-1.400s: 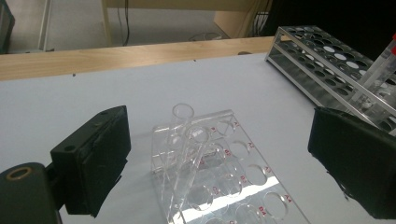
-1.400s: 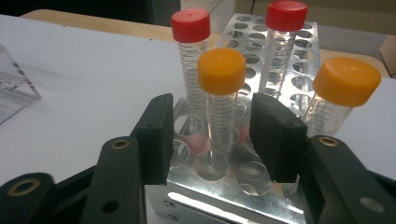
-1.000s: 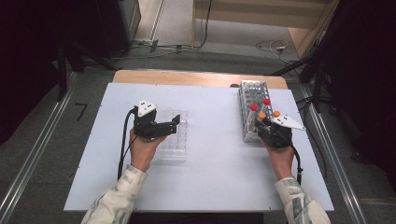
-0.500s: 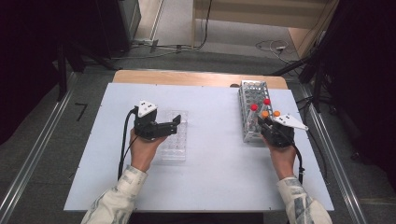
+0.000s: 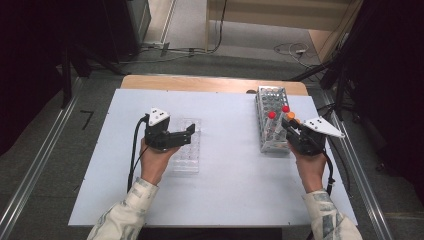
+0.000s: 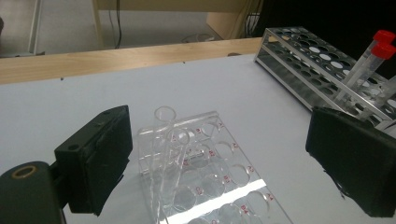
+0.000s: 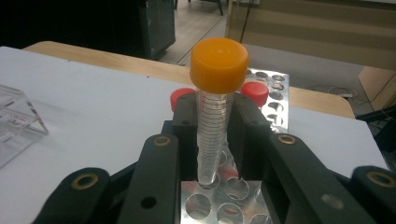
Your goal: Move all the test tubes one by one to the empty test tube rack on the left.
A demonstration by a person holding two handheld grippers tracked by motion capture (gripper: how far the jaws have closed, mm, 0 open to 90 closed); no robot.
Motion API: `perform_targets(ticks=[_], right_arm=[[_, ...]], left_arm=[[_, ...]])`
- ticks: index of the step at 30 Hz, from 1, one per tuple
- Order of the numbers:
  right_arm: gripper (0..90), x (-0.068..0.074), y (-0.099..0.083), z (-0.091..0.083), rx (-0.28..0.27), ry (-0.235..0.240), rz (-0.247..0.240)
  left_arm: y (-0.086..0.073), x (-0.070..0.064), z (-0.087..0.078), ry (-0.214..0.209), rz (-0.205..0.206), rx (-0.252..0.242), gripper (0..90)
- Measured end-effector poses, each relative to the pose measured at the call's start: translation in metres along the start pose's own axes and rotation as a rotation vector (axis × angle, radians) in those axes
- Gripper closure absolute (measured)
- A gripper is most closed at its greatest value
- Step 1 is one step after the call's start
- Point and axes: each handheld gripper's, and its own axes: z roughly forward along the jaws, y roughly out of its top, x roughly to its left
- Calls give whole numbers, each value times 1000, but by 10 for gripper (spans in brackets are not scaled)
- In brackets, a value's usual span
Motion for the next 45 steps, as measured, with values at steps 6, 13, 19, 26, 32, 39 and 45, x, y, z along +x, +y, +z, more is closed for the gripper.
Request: perform_targets(ticks=[6,13,19,26,32,39,45], right_arm=[[711,8,4,-5,-6,27,-10],[711,21,4,-4,2,63,-33],[710,40,2,-1,17,128,-55],[711,71,-7,9,49,211,-100],[710,97,-18,21,95,254,-144],[710,119,-24,27,115,307,-169],[711,133,-26,29,131,346,-184]], left_arm=[[1,-2,-1,-5,-1,-5,75],[1,-4,-3,-16,6,-9,87],[2,-12,-2,-40,20,-7,94],[1,-27,-1,-102,27,-2,114],[-2,-48,0,-159,60,1,131],[-6,-67,3,-224,99,14,179],[-11,-75,8,-283,123,36,298]])
